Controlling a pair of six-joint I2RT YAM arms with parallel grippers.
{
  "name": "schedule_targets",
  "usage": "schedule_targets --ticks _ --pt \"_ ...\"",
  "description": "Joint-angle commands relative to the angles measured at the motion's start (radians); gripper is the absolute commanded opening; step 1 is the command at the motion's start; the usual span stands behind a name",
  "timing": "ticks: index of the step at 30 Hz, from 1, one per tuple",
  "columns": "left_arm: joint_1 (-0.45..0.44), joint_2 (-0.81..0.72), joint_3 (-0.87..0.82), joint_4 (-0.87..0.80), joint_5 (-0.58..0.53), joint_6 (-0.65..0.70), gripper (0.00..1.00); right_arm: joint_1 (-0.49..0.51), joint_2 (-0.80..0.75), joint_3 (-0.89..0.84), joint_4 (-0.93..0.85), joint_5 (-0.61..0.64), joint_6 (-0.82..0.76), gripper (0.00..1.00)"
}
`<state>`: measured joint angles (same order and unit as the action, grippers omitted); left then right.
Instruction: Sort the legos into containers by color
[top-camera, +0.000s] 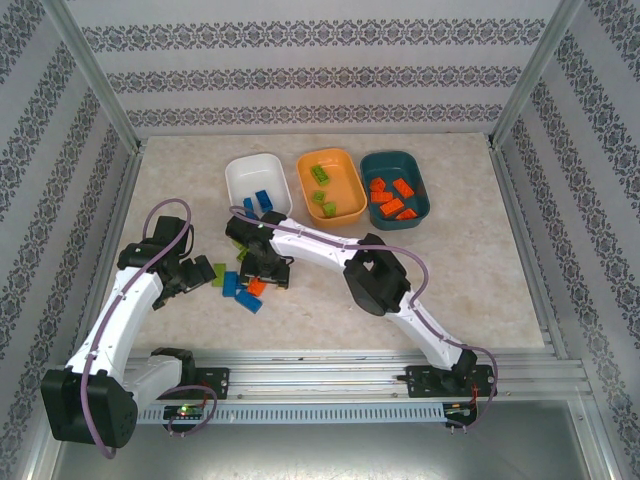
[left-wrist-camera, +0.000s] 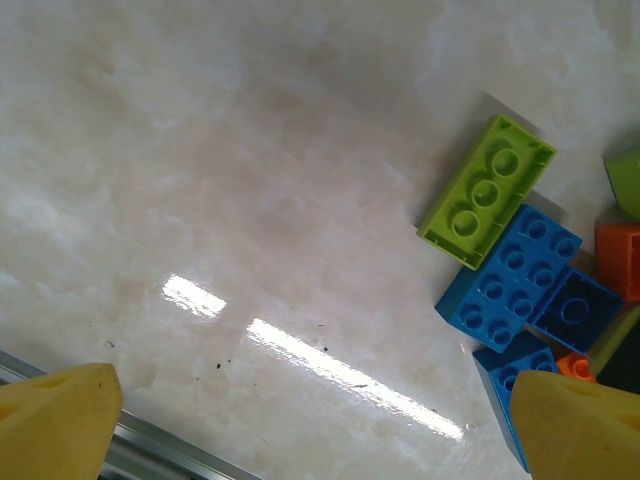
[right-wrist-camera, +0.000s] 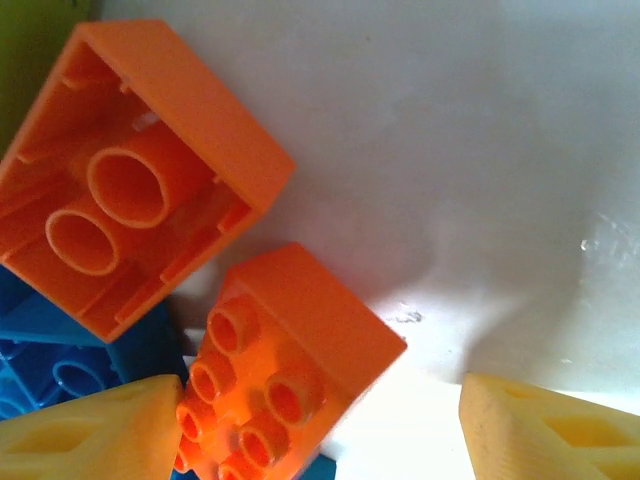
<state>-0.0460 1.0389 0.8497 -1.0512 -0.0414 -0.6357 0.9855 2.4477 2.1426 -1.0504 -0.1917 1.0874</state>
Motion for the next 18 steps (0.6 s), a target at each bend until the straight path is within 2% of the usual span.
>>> schedule_targets --ticks 1,12,18 --pt "-0.005 0.000 0.022 -0.010 0.008 0.019 1.00 -0.008 0.055 0.042 -0.078 0.031 -0.023 0.73" --pt "-0.004 -0.002 0.021 -0.007 0.013 0.022 1.00 -0.005 0.097 0.104 -0.094 0.014 -0.024 0.75" --pt "-0.005 0.001 0.021 -0.003 0.017 0.026 1.00 -0.004 0.103 0.114 -0.100 0.010 -0.029 0.70"
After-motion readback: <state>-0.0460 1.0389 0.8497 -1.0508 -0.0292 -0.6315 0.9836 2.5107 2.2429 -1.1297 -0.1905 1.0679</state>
